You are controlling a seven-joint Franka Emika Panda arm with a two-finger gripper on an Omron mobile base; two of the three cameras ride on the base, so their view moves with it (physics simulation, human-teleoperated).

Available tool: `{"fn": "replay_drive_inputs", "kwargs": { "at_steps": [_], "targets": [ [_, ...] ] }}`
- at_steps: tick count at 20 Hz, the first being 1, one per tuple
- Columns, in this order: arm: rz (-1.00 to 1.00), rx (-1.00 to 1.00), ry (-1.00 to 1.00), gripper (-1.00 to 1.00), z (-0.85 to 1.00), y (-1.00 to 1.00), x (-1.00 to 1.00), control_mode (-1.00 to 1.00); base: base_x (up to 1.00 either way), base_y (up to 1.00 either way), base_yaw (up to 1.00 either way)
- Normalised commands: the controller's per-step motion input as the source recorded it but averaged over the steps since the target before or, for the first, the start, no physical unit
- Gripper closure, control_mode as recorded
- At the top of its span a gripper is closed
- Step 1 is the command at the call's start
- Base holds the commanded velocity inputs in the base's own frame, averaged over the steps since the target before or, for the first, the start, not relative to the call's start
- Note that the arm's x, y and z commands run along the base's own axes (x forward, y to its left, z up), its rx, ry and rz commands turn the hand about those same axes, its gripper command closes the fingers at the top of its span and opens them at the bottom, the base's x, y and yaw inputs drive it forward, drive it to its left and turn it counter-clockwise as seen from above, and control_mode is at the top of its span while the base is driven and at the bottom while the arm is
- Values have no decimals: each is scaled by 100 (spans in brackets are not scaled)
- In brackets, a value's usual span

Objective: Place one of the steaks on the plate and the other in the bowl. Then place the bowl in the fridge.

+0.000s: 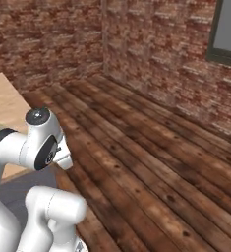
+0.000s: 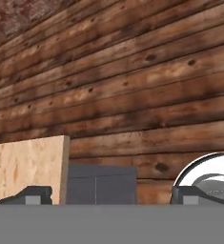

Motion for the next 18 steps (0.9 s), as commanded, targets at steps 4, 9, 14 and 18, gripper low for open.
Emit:
{"fn": "replay_drive_inputs", "kwargs": {
  "at_steps": [4, 9, 14, 18],
  "targets": [
    [0, 0, 0, -100, 0, 0, 0, 100, -37, -20, -54],
    [0, 0, 0, -100, 0, 0, 0, 100, -32, -18, -55],
    [0, 0, 0, -100, 0, 0, 0, 100, -58, -25, -58],
    [0, 0, 0, -100, 0, 0, 0, 100, -42, -24, -56]
  ]
}}
